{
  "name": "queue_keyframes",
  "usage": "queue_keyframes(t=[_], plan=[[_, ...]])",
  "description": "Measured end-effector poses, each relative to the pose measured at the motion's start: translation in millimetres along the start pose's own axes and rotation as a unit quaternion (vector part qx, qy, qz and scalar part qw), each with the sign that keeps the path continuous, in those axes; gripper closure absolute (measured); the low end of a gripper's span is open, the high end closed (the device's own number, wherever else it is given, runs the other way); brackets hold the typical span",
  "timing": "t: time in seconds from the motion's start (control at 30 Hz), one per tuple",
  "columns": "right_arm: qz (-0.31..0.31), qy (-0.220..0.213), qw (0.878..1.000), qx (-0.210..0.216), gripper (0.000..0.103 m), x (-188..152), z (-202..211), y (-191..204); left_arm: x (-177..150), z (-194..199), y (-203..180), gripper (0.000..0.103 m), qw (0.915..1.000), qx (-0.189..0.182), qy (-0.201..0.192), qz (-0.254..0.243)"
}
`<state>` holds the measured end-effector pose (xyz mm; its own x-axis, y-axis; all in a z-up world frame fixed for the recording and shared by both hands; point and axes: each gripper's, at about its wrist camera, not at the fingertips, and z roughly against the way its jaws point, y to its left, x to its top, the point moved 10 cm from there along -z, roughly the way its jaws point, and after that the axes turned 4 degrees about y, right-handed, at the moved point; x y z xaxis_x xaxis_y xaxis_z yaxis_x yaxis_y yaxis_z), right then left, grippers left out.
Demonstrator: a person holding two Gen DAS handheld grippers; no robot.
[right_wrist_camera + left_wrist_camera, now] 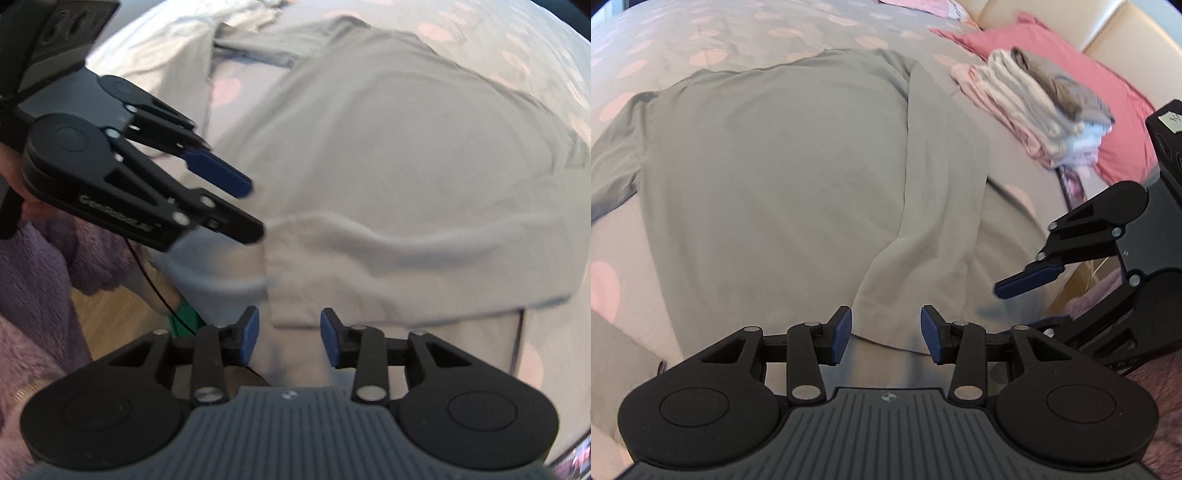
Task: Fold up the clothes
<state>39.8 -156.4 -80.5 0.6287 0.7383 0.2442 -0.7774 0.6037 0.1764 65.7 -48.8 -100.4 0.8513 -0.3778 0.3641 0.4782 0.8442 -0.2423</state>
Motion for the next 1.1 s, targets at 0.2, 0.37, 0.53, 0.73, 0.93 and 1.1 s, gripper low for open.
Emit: queue_keyframes(t=[0.2, 0.37, 0.53, 0.73, 0.93, 1.1], plan=[[-0.021, 0.028, 0.999, -0.004, 0.060, -19, -19, -14, 4, -16, -2, 0.059, 0.9996, 0.012, 0.004, -0.025], [-0.038, 0.030, 0.999, -0.012, 0.058, -32, -19, -24, 19, -6, -3, 0.081, 0.9997, -0.003, -0.017, -0.016], [-0.052, 0.024, 0.998, -0.019, 0.056, -41, -17, -36, 33, 5, -3, 0.101, 0.9991, -0.018, -0.037, -0.006], [-0.091, -0.002, 0.995, -0.043, 0.053, -46, 0, -67, 51, 18, -3, 0.102, 0.9973, -0.036, -0.063, 0.006], [-0.150, -0.046, 0.985, -0.078, 0.053, -42, 17, -115, 79, 72, 40, 0.102, 0.9841, -0.021, -0.158, 0.079], [-0.184, -0.082, 0.973, -0.109, 0.053, -29, 28, -153, 107, 112, 68, 0.102, 0.9604, -0.020, -0.247, 0.128]])
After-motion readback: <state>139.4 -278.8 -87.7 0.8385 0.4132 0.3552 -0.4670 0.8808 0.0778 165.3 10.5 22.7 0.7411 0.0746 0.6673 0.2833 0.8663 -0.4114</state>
